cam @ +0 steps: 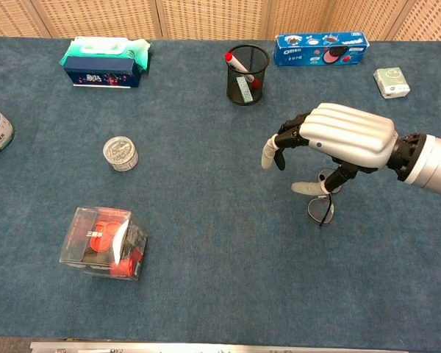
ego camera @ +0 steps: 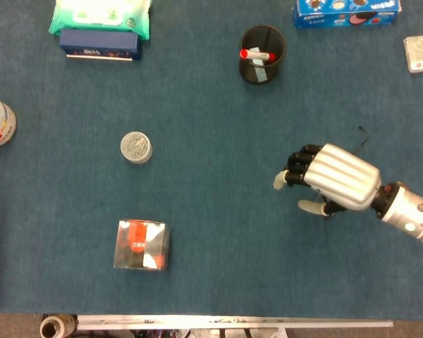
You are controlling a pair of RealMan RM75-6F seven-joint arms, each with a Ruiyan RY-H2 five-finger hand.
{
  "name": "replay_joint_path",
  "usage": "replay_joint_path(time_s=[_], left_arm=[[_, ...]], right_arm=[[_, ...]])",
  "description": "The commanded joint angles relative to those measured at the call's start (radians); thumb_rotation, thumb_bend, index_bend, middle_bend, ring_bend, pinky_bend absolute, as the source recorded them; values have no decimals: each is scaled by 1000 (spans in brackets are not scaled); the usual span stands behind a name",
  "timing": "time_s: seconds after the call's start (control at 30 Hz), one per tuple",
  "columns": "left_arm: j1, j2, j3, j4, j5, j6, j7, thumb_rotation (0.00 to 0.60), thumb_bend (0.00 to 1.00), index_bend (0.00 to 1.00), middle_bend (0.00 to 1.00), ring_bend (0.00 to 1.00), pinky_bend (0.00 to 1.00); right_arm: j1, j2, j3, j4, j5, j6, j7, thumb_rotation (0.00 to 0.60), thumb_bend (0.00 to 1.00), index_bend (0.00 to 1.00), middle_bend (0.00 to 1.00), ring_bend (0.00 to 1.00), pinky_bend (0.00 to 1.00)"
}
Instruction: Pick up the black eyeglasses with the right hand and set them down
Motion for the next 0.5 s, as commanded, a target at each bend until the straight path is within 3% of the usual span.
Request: replay_joint_path(time_s=[0.03,0.5], left_arm=[[-7,-4,-6,-6,-7,-2,13,600,272,310,330,301,373],[-18,-12,-7,-21,-19,-5,40,600,272,310,330,301,373]], right_arm=[[-6,-7,-12,15,-18,22,9,600,251,397,499,352,405],[-30,27,-48,-10,-45,62,-31,600,268,397,499,352,405]])
